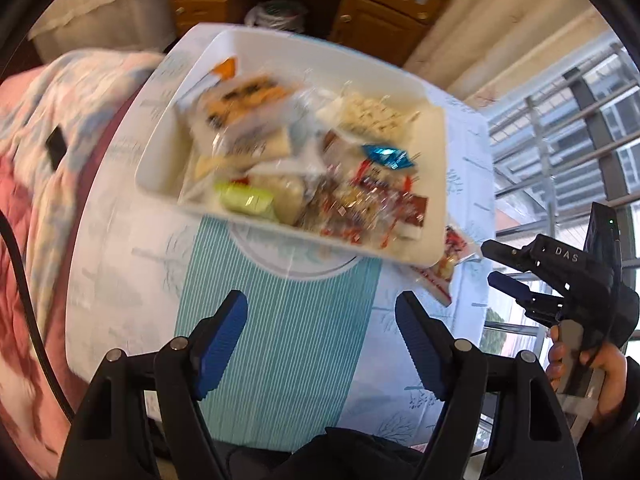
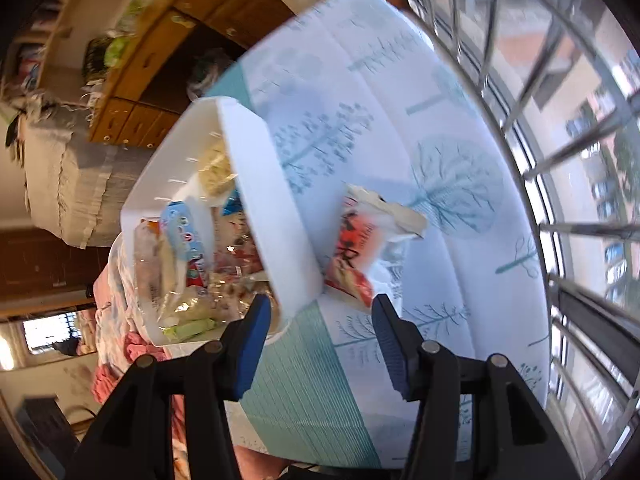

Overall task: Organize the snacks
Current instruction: 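Withdraw both grippers and move the right gripper to the red-white bread bag, then grasp the red-white bread bag with the right gripper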

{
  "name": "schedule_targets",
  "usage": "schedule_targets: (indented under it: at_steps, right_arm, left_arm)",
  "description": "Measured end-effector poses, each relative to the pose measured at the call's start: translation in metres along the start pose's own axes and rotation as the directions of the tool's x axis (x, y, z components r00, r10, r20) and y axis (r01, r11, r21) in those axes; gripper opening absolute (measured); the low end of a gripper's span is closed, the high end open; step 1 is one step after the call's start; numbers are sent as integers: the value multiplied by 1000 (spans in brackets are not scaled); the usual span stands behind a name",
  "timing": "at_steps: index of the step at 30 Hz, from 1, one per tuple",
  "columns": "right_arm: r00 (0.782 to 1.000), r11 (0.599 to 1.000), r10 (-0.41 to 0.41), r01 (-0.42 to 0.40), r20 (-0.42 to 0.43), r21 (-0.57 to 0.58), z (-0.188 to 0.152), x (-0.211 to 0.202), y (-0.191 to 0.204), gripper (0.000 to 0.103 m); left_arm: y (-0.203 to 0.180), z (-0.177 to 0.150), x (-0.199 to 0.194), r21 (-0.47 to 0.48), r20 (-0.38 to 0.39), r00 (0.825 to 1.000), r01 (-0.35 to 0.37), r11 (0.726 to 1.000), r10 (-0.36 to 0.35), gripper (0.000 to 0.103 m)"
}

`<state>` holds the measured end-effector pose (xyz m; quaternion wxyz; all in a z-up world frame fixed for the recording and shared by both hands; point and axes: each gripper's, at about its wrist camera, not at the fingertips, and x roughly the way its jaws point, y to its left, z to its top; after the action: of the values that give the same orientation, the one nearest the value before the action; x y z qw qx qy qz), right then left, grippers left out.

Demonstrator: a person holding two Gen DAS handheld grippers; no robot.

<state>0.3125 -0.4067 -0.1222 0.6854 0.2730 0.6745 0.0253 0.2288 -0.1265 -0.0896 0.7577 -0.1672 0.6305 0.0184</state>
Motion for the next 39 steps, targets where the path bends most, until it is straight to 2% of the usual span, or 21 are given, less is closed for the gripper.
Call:
schedule_targets:
  at_steps: [9, 17, 23, 27, 35, 39]
  right_arm:
    - [994, 994, 36, -24, -107, 105, 13, 40, -34, 53]
    - [990, 987, 43, -21, -135, 160, 20, 64, -48, 53]
    - [989, 983, 88, -67, -118, 171, 28, 74, -46, 53]
    - [992, 986, 71, -55, -101, 157, 34, 76, -42, 52]
    - [997, 995, 36, -28, -75, 100, 36, 72, -35, 37]
    - [998, 997, 7, -2, -64, 79, 37, 71, -27, 33]
  left_arm:
    - [19, -41, 18, -126, -22, 998, -56, 990, 54, 75]
    - [31, -70, 35, -165, -92, 992, -98, 981, 84, 75]
    - [37, -78, 35, -176, -102, 991, -109, 978, 92, 75]
    - [43, -81, 32, -185, -86, 990, -125, 975, 111, 75]
    - [67, -94, 24, -246, -90, 989, -134, 960, 115, 75]
    - [73, -98, 21, -256, -87, 989, -136, 957, 118, 75]
